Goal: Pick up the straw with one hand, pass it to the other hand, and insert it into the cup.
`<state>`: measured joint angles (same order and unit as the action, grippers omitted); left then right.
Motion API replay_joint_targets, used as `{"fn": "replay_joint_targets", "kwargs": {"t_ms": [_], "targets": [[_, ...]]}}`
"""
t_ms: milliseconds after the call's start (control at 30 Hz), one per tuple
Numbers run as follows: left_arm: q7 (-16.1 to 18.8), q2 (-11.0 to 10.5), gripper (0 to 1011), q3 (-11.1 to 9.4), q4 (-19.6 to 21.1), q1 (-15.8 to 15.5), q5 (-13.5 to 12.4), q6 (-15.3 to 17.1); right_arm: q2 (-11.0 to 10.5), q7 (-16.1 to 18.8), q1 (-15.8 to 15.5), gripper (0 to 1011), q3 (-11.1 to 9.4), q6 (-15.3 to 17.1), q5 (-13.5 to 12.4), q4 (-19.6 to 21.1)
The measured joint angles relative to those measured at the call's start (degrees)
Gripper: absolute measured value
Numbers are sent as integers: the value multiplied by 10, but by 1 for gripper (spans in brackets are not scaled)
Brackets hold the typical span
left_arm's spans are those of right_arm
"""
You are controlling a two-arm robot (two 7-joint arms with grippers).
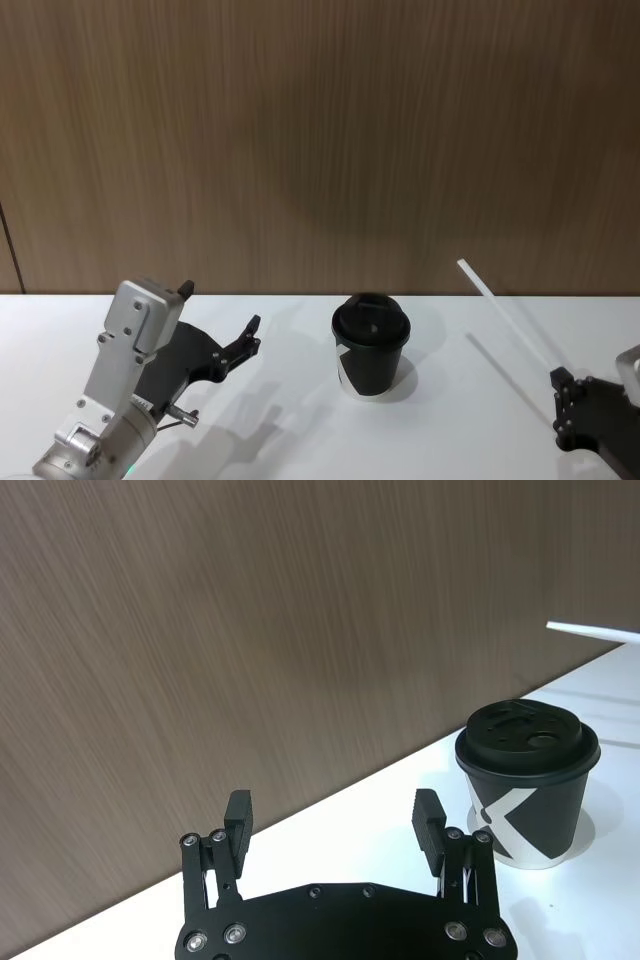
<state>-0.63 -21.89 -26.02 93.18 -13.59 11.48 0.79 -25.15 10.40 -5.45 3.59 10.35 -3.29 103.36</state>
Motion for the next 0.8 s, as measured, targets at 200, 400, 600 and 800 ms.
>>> {"fn": "replay_joint_targets", "kwargs": {"t_ms": [200,400,600,800], "targets": [[0,0,1003,0,0,0,0,0,-25,37,12,0,-4,-26,0,-1],[0,0,1003,0,0,0,0,0,-46,71,24,0,-4,-48,-7,-4],[0,0,1003,0,0,0,0,0,-68,112,40,0,-1,-73,-21,-7],[0,0,1003,0,0,0,0,0,-89,157,60,0,6,-100,-39,-13]]}}
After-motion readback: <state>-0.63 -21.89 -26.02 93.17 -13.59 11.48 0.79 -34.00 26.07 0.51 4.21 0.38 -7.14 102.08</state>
